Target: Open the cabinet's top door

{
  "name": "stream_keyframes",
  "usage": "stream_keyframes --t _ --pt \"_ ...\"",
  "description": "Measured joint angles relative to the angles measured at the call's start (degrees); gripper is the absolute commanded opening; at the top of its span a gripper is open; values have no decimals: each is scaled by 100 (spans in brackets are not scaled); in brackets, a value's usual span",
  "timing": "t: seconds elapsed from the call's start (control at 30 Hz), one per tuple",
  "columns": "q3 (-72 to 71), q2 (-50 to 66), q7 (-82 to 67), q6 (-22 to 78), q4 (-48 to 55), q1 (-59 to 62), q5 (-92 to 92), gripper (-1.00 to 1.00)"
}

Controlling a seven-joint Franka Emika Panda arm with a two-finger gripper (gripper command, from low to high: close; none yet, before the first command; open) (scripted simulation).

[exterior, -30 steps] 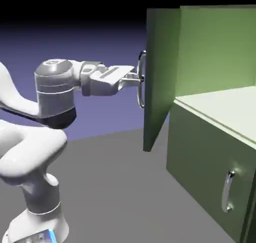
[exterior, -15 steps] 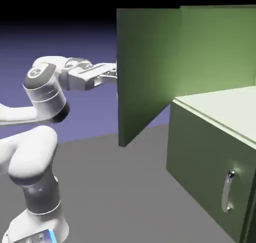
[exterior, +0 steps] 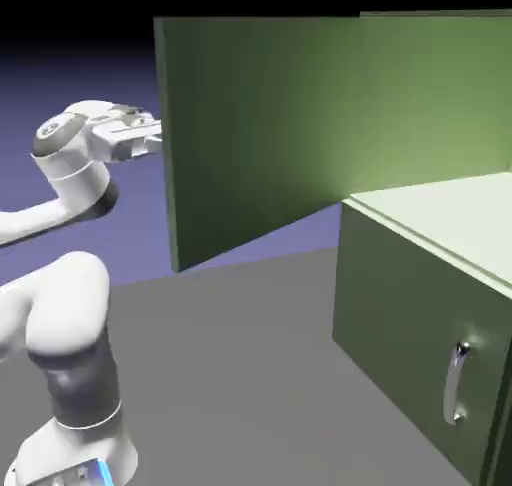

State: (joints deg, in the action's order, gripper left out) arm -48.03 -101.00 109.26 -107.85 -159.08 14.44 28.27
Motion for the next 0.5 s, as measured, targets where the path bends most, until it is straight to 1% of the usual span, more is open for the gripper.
stream_keyframes --t 0.2,0.47,0.5 --pt "-740 0 -220 1254 1245 906 -712 -100" --pt "-1128 11 -505 2677 2905 2185 -1115 -100" --pt "-1141 10 -528 2766 3017 2273 -1131 100"
